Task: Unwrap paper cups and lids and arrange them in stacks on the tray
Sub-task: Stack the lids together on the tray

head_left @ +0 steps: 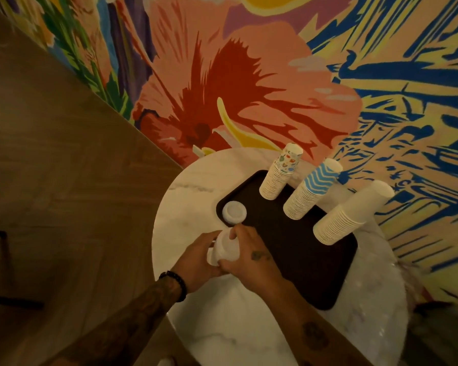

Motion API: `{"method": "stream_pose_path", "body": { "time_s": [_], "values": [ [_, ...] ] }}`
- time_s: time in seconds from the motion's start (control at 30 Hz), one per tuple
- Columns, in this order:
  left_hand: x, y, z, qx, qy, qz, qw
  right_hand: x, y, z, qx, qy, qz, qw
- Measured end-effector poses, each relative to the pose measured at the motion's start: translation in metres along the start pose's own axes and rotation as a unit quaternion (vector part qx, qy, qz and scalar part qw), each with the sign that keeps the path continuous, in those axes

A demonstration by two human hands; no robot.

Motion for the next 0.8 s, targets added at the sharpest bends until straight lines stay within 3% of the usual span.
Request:
{"method": "stream_pose_path", "body": {
  "time_s": [0.27,0.5,0.63,0.73,0.8],
  "values": [
    [0.027,-0.008,0.01,0.012,-0.017,0.056,0.998,-0.003,-0.002,0.017,-0.009,-0.016,-0.05,0.999],
    [0.016,-0.012,0.03,0.023,-0.013,0.043,0.999,-0.012,0.005,0.063,-0.067,-0.107,-0.065,0.99],
    [-0.027,-0.016,0.054,-0.055,0.135,0.025,0.989,-0.01,0.003,0.088,-0.12,-0.172,-0.037,0.977],
    [-0.066,-0.014,0.046,-0.031,0.359,0.092,0.928,0.005,-0.003,0.107,-0.142,-0.202,0.016,0.969],
    [-0.088,-0.011,0.033,0.008,0.448,0.134,0.884,0.017,-0.006,0.118,-0.139,-0.234,0.042,0.961]
  ]
}}
Point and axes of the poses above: each hand's wrist, its own y-axis away from the middle knuckle, its own z-axis out of the back of the hand, x = y × z, the point moved 6 cm from there along -y, towards the middle knuckle, and after that the axes turned 11 degrees about y, right-handed, at the moved point
